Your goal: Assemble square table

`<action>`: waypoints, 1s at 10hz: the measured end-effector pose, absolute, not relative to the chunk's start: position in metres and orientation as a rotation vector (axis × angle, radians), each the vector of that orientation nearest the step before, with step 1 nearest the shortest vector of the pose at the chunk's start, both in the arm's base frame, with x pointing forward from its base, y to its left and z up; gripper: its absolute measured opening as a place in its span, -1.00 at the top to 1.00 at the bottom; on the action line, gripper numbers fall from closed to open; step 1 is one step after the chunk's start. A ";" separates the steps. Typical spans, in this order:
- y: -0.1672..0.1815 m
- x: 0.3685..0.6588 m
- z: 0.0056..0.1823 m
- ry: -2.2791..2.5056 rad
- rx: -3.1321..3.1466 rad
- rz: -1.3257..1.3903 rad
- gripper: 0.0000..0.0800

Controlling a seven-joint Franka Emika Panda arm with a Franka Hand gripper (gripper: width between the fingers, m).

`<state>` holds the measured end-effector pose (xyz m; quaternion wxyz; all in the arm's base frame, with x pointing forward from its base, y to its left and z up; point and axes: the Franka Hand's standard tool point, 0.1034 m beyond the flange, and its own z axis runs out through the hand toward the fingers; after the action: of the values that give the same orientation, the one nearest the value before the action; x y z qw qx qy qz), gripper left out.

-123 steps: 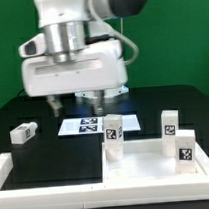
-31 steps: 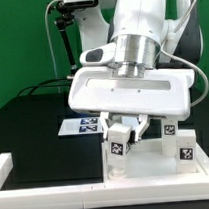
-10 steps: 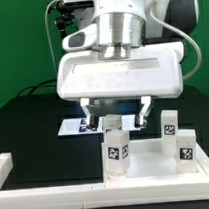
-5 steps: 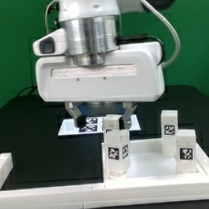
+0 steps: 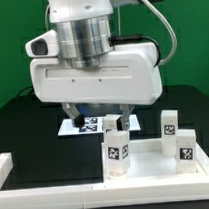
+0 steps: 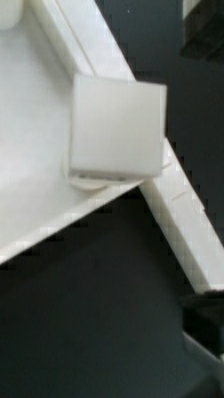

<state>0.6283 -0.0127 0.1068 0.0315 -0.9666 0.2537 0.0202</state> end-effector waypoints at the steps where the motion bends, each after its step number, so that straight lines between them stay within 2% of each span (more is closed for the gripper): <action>1: -0.005 0.628 0.100 0.807 -2.971 0.056 -0.62; 3: 0.003 0.628 0.088 0.826 -2.972 0.055 -0.62; 8: 0.000 0.630 0.086 0.884 -2.963 0.038 -0.56; 9: -0.001 0.630 0.086 0.882 -2.964 0.038 -0.09; 10: 0.000 0.630 0.086 0.939 -2.946 0.039 -0.09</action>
Offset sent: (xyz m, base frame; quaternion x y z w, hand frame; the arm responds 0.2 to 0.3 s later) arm 0.0073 -0.0041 -0.0042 -0.0107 -0.0006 -0.0062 0.9999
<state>0.6297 -0.0005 0.0864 0.0248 -0.9524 0.3035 0.0127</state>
